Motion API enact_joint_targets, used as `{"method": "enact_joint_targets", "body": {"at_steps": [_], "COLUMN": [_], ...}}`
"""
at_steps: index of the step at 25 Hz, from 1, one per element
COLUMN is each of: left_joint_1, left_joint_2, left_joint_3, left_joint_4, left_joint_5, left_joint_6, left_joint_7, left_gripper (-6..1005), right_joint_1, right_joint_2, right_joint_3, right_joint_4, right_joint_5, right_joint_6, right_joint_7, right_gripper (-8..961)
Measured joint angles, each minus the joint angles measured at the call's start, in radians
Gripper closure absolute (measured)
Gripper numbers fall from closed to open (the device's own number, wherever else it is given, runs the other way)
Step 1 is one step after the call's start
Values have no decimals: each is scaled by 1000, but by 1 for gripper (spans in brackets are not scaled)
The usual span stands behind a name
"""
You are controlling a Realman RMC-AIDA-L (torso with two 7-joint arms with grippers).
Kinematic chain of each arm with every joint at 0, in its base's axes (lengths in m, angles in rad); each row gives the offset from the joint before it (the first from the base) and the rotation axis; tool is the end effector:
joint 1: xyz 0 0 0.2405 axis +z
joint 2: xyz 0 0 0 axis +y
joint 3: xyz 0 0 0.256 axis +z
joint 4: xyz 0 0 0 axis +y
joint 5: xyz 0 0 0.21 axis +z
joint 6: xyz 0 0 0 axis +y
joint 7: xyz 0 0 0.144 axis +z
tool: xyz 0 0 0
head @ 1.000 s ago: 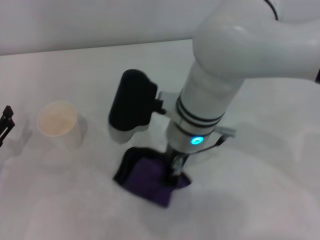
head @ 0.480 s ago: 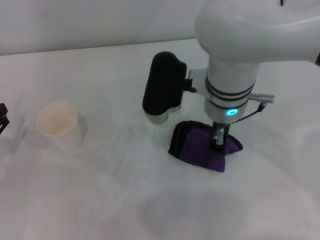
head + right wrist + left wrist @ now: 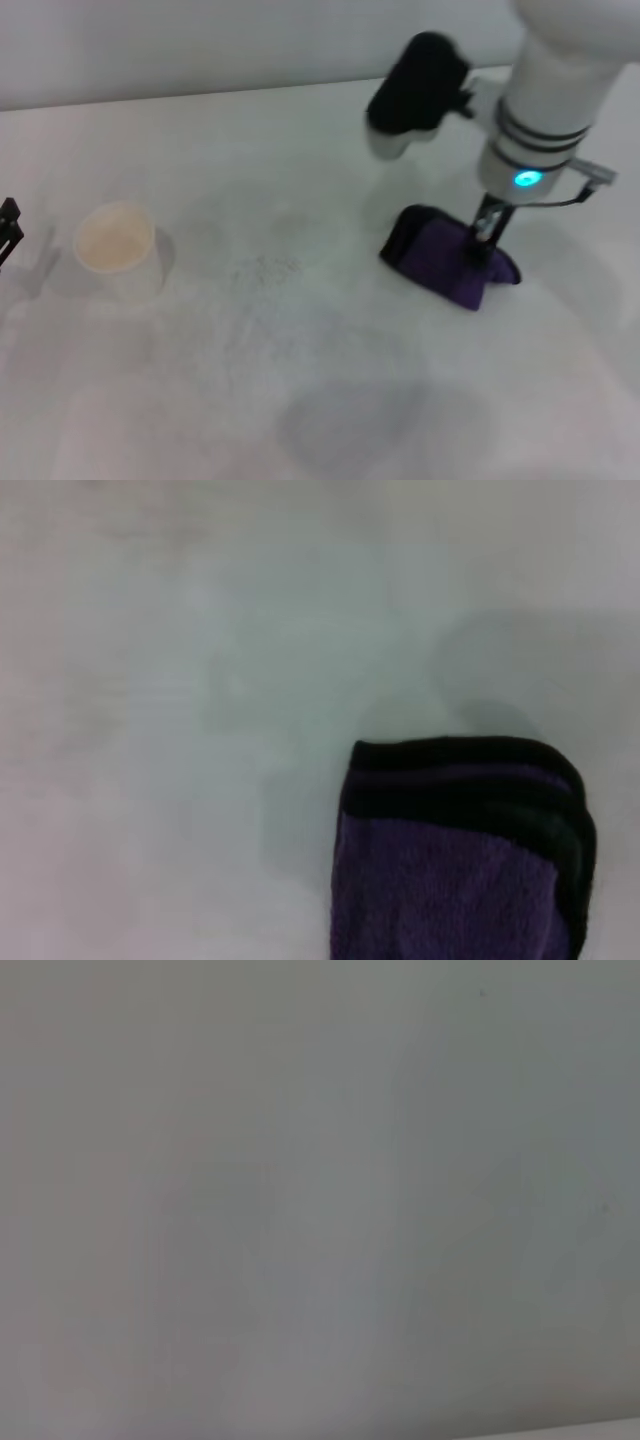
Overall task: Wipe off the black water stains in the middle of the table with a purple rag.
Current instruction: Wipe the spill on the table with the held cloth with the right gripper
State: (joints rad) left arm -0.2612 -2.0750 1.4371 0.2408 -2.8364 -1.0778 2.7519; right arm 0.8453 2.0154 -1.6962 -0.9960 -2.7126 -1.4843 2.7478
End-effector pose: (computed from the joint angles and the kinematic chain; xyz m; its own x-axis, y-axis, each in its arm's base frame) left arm -0.3661 0.2917 -0.0114 0.7243 0.1049 0.6814 0.6833 -0.2414 -0.6891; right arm 0.1900 0.3761 -0.0352 0.5759 -0.6345 0.5156 -0.3644 -0.7637 -0.5329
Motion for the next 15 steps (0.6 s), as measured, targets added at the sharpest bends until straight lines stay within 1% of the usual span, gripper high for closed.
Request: {"method": "enact_joint_targets", "body": {"at_steps": [6,9,15], "left_joint_1": [-9,-10,-13], "left_joint_2": [2,3,4], "left_joint_3": [0,0,0], "left_joint_4": [0,0,1], "left_joint_5": [0,0,2], "left_joint_6": [1,1,1], "left_joint_7": [0,0,0], "left_gripper": [164,164,164], "right_joint_1": [-61,-91,-153], "right_joint_2": [-9,-18,-33], "right_joint_3": [203,280,393], "right_joint_4": [1,1,0], "right_joint_5": [-115,-137,-147], "right_joint_6": [-9,-15,-16], "right_joint_7": [-10,-13,-22], "right_gripper": [837,836,836]}}
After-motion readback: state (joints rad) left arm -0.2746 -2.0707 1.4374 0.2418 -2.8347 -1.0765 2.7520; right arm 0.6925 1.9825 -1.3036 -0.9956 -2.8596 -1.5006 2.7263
